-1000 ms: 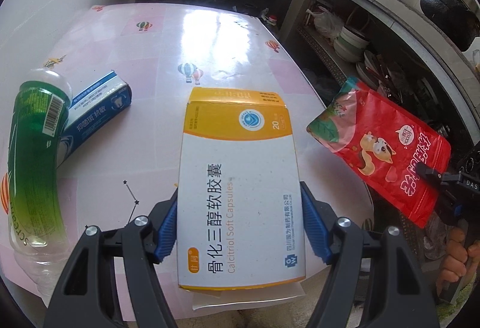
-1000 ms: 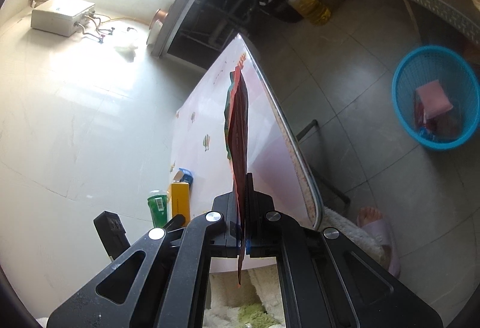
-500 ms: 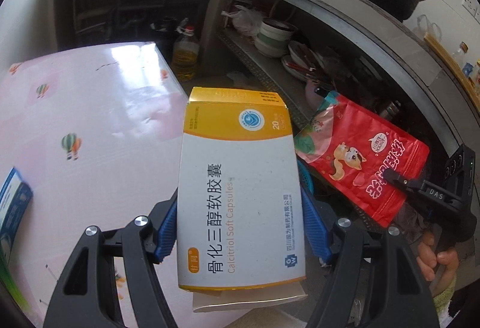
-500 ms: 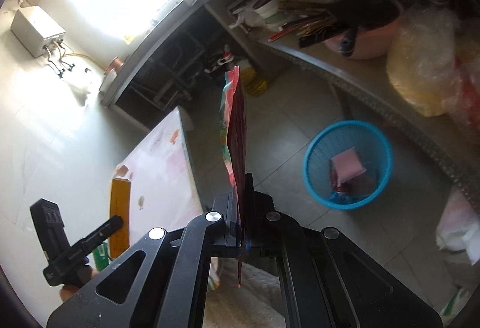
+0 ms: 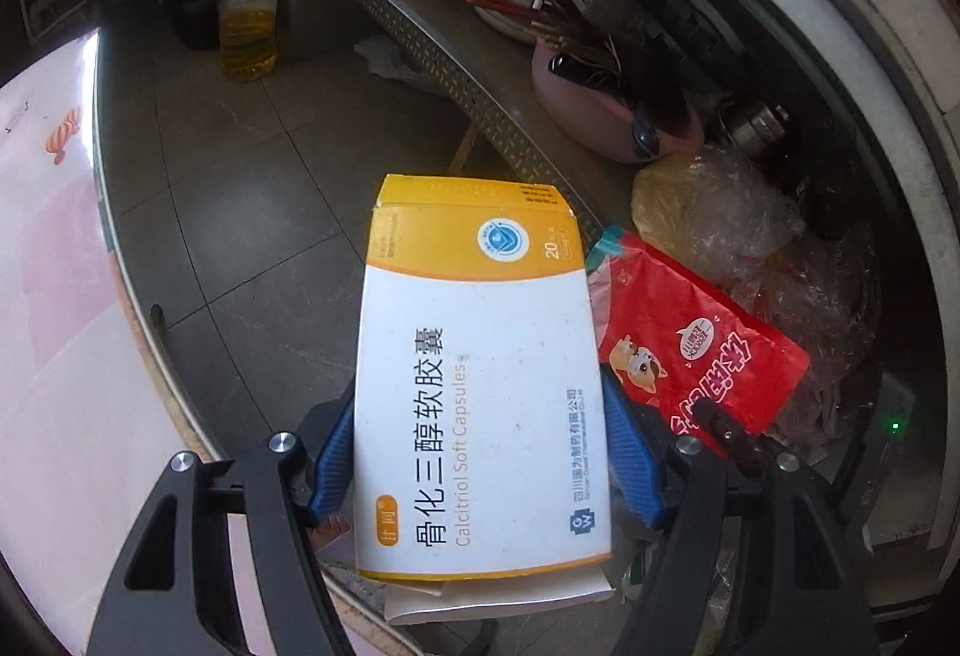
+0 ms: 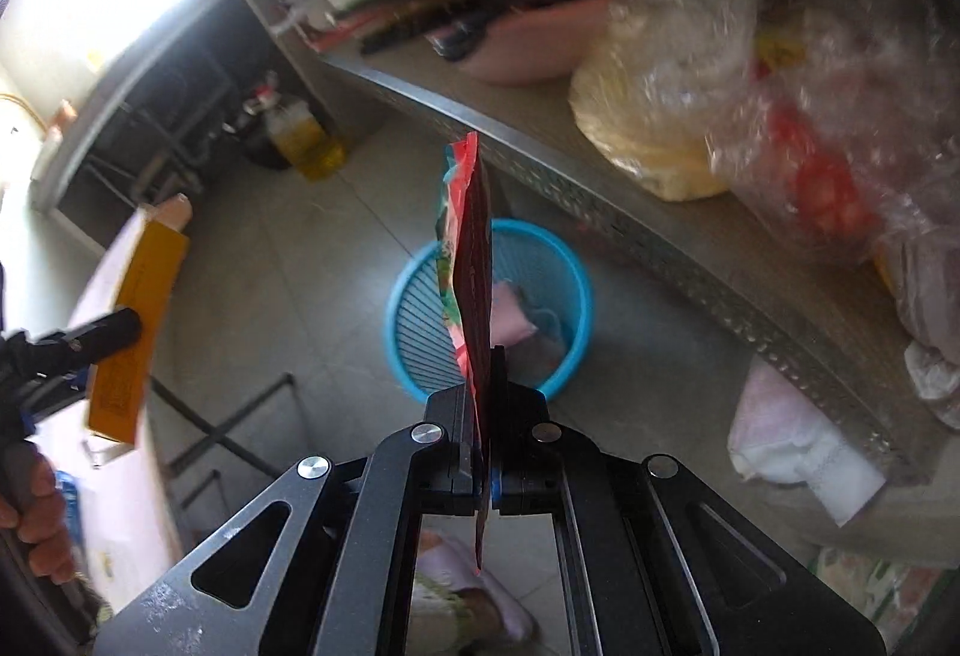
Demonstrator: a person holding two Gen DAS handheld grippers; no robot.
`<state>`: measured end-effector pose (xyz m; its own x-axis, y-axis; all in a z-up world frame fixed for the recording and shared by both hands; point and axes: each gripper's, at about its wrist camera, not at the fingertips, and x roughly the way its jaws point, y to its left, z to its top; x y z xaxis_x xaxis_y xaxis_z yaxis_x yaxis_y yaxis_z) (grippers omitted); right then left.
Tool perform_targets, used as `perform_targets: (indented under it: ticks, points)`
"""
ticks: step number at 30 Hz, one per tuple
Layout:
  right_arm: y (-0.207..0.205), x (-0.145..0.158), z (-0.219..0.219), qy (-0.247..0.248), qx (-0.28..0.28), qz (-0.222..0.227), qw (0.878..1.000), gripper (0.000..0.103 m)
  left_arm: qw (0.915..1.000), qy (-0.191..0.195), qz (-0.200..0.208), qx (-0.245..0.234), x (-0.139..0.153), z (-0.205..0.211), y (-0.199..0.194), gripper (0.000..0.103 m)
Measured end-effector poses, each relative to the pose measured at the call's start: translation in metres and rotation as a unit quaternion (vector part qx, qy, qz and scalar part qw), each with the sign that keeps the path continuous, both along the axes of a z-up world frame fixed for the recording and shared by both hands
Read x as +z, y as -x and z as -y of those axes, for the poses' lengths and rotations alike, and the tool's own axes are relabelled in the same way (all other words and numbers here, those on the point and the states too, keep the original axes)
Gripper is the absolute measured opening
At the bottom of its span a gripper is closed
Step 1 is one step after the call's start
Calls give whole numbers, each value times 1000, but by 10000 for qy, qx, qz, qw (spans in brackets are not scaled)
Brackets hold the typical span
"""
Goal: Collect trash
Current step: 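Carry the box and red bag to the wastebasket and release both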
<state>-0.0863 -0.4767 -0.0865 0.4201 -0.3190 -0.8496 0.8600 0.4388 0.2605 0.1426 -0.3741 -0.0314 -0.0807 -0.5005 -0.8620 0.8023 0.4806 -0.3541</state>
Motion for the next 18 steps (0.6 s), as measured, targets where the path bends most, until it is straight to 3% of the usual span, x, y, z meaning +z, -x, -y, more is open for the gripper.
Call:
perform_targets:
  ticks: [7,10,12,15,18]
  points:
    - [-44,-65,32,392,-21,-1008,9941,1,9997,-147,-173,42,-19,12,-5,69]
    - [-66,-103,48,478,-7,-1374,9894,6,9996,-213,-160,99,-23,9,-13,69]
    - [-76,-122,55,384,60,-1561,9870,28,9993,-263,-200,158,-27,10,-18,69]
    - [-69,-126,60,285,-23,-1495,9884,44,9992,-296,-198,173,-31,8,-22,69]
    - [-54,-107,50,456,-122,-1315,9902,54,9991,-335,-206,166,-35,12,-25,69]
